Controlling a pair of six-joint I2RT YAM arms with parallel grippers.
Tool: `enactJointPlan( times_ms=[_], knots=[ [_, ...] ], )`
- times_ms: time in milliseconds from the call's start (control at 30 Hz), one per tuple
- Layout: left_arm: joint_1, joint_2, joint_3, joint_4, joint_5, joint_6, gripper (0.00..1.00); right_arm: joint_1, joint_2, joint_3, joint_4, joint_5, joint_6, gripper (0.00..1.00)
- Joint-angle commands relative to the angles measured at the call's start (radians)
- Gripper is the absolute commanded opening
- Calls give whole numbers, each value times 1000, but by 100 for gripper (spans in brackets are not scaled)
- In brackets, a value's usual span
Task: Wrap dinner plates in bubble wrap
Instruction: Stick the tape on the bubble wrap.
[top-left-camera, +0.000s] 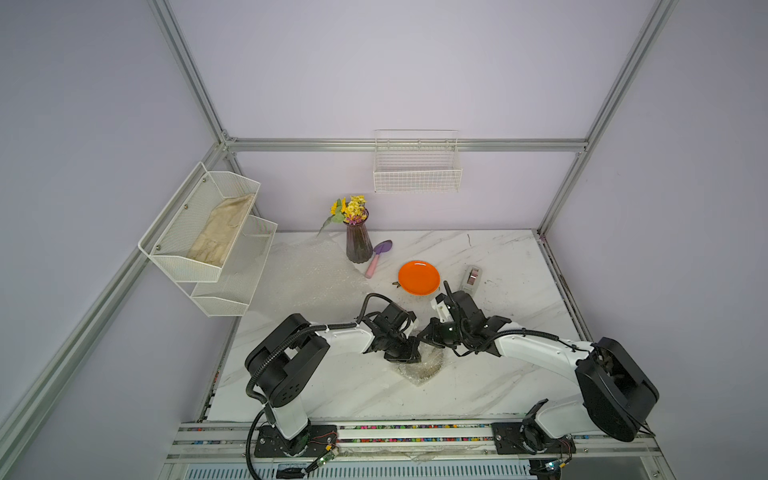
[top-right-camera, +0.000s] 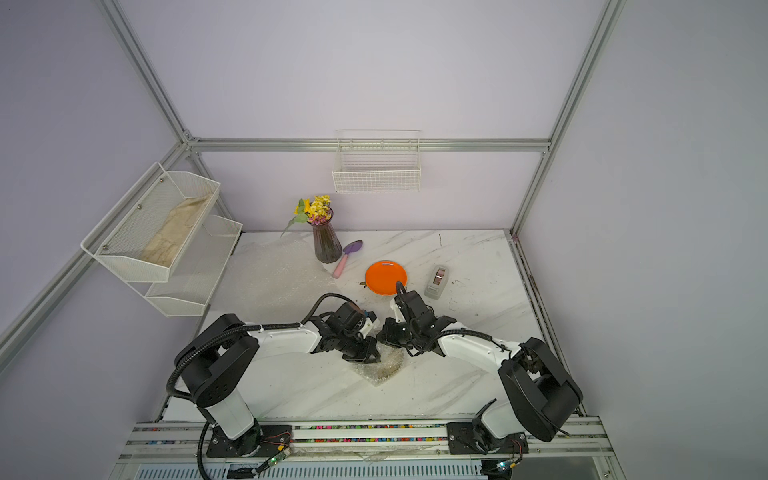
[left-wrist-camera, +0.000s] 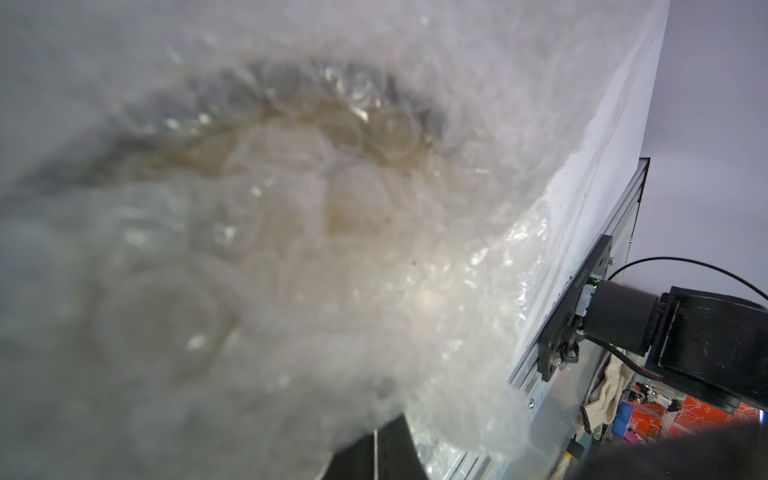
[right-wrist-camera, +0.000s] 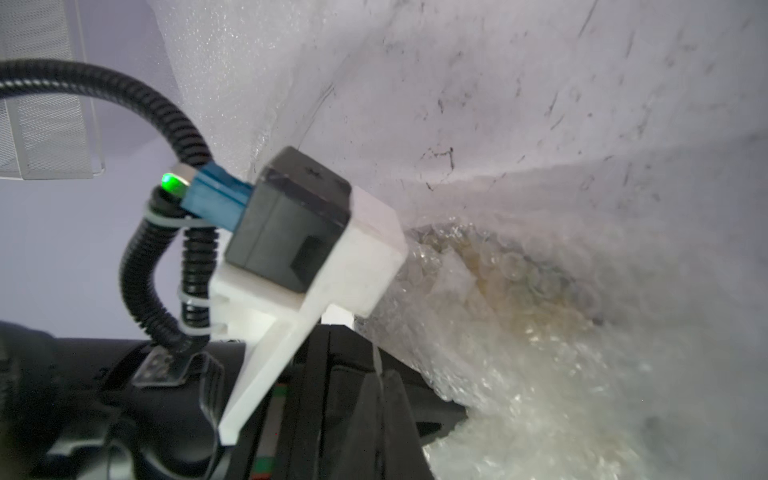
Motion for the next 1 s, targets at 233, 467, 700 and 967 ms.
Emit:
enactJointPlan(
  times_ms=[233, 467, 700, 967],
  knots=[
    [-6, 61, -51, -67, -61, 5, 5, 7, -339, -4, -283, -74, -23, 0],
    [-6, 68, -50, -71, -54, 10, 5, 23, -437, 39, -465, -144, -56, 0],
    [-6, 60, -51, -78, -65, 5, 5, 26, -494, 70, -580, -181, -84, 0],
    [-6, 63, -49, -88, -66, 4, 5, 27, -581, 125, -848, -157, -160, 0]
  ],
)
